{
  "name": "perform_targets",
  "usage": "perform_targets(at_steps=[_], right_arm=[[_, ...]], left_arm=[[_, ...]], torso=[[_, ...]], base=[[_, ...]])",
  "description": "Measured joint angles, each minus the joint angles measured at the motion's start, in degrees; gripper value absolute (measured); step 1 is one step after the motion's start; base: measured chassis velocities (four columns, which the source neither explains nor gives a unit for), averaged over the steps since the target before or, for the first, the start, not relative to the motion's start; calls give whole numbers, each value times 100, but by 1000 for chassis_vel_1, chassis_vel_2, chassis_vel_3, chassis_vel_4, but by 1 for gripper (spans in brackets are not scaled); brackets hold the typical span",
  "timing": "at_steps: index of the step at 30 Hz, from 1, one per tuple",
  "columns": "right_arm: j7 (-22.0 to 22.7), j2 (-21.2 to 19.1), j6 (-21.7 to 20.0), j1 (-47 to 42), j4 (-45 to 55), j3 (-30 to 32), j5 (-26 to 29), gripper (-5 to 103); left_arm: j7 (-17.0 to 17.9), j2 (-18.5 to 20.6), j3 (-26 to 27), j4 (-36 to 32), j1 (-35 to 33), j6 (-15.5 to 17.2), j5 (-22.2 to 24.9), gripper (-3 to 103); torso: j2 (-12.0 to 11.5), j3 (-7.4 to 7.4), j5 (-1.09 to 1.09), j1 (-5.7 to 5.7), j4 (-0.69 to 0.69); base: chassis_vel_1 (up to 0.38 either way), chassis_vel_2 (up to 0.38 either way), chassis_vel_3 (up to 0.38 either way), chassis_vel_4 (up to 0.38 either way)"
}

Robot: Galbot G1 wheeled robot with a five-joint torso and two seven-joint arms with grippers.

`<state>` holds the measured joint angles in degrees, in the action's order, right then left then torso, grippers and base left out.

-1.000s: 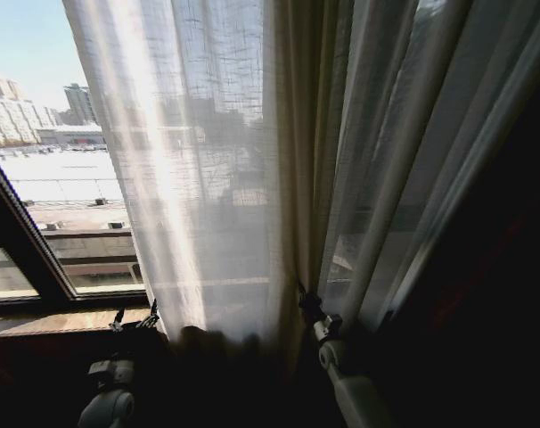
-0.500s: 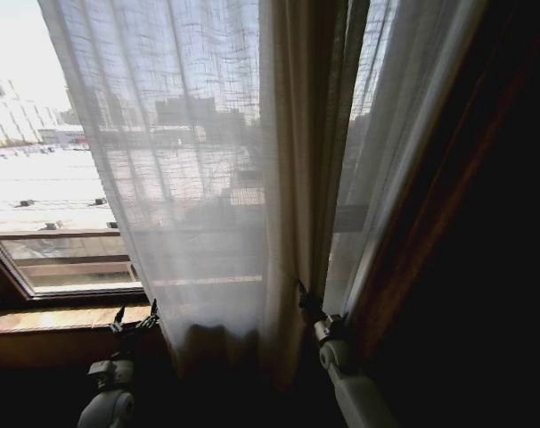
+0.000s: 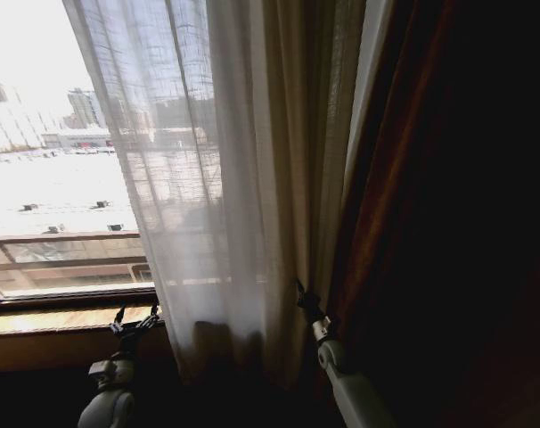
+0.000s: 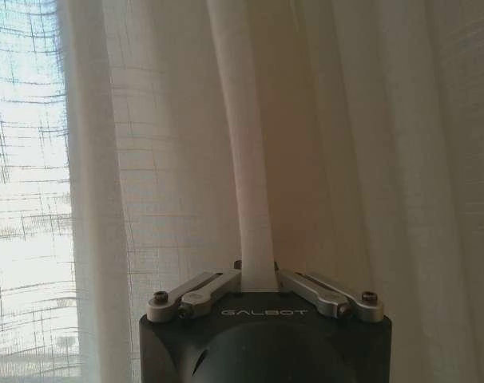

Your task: Open the curtains by pulling them apart, changing their state from closed to fully open.

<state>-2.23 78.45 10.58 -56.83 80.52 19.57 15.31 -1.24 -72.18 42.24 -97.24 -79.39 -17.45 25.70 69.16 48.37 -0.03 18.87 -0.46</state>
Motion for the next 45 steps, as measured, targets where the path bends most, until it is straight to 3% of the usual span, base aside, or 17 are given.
perform_targets(at_steps=[5,9,10,14,18,24,26,31,34,38,42,43,45], right_arm=[[667,-62,-251,248,-336,148,-71,0],[1648,-255,-487,425,-568,387,-81,0],[1648,-255,-487,425,-568,387,-81,0],[2353,-398,-580,515,-686,538,-285,0],[2518,-419,-663,490,-572,535,-308,0],[2287,-397,-738,280,-150,363,-130,0],[1899,-389,-771,104,187,250,133,-2],[1446,-413,-760,-221,672,144,233,20],[1192,-455,-759,-386,869,170,279,25],[714,-503,-618,-762,1226,244,331,47],[470,-497,-525,-889,1288,307,94,53],[440,-489,-455,-935,1310,308,51,65],[420,-481,-415,-984,1353,307,29,70]], left_arm=[[4,2,5,1,0,0,0,100],[5,2,4,0,0,0,0,100],[5,2,4,0,0,0,0,100],[3,0,1,0,0,0,0,100],[3,1,2,0,0,0,0,100],[2,1,2,0,0,0,0,100],[1,1,2,0,0,0,0,100],[1,1,2,0,0,0,0,100],[1,1,2,0,0,0,0,100],[2,1,1,0,0,0,0,100],[1,1,2,0,0,0,0,100],[1,1,2,0,0,0,0,100],[1,0,1,0,0,0,0,100]], torso=[[0,-1,2,0,3],[0,0,3,0,1],[0,0,3,0,1],[0,0,3,0,0],[0,0,2,0,-1],[0,1,3,0,0],[0,1,3,0,-1],[0,0,1,0,0],[0,0,1,0,0],[0,0,1,0,-1],[0,0,1,0,0],[0,0,1,0,0],[0,0,1,0,0]], base=[[53,57,-18,-32],[16,2,-5,-9],[0,0,0,0],[0,0,0,0],[0,0,0,0],[0,0,0,0],[0,0,0,0],[0,0,0,0],[0,0,0,0],[0,0,0,0],[0,0,0,0],[0,0,0,0],[0,0,0,0]])
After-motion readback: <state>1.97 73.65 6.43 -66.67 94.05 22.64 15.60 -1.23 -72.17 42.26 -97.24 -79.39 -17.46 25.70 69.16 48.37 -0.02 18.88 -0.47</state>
